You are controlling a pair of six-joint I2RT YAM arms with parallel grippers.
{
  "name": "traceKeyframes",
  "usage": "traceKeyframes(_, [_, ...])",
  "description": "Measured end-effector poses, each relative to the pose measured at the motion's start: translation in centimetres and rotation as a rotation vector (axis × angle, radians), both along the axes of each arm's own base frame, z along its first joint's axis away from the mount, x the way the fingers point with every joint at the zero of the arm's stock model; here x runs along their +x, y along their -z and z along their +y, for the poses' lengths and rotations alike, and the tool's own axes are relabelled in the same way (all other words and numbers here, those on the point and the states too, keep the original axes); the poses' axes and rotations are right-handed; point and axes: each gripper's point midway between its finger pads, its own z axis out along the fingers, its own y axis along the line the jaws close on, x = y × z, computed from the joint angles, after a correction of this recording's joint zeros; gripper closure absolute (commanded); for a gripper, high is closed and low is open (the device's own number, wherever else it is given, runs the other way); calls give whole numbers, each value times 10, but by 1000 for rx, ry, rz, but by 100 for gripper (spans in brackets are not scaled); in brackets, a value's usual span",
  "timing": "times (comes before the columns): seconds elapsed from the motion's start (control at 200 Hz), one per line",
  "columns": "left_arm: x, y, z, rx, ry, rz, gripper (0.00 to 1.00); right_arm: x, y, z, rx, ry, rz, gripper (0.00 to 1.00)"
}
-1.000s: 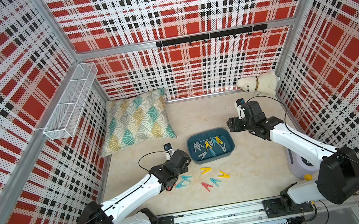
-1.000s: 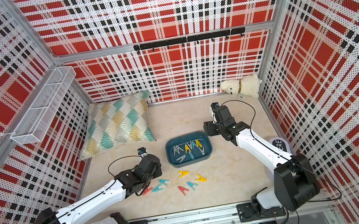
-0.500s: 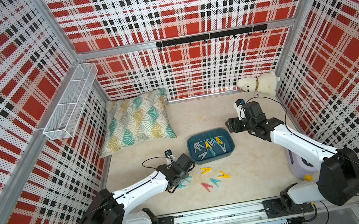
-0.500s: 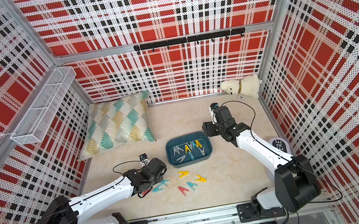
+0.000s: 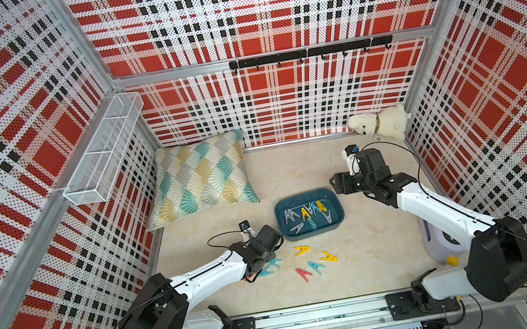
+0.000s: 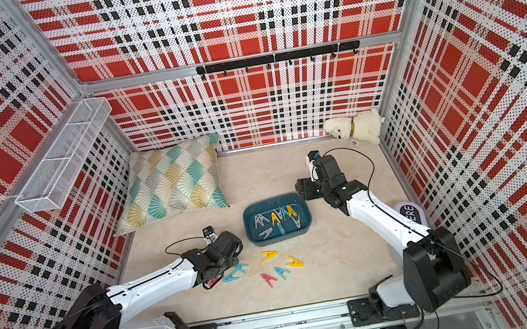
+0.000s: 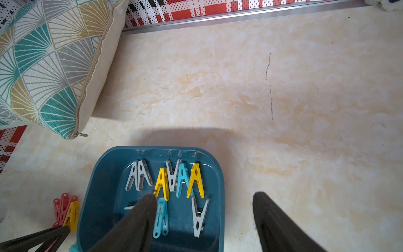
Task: Put the clothespins into the storage box
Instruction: Pick up the clothespin from the center of the board.
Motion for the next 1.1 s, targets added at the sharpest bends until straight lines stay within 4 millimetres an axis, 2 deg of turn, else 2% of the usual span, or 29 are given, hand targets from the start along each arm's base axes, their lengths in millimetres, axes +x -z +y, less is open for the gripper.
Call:
traceKeyframes(0.17, [-1, 7, 1, 3, 4, 8, 73, 0, 0, 0, 1, 0, 0, 24])
traceKeyframes(0.321, [-4, 18, 4, 18, 9, 25, 80, 0, 0, 0, 2, -2, 1, 24])
traceKeyframes(0.591, [0, 18, 2, 17, 20, 1, 94, -1, 0, 2, 10, -10, 5, 24])
traceKeyframes(0.837, [1, 15, -4, 34, 57, -2, 100, -2, 1, 4, 15, -16, 8, 24])
traceKeyframes(0.947, [7, 0, -17, 44, 86, -30, 100, -2, 1, 4, 15, -17, 9, 24])
traceKeyframes(1.097, [33, -51, -46, 20, 108, -147, 100, -2, 1, 3, 12, -15, 9, 24])
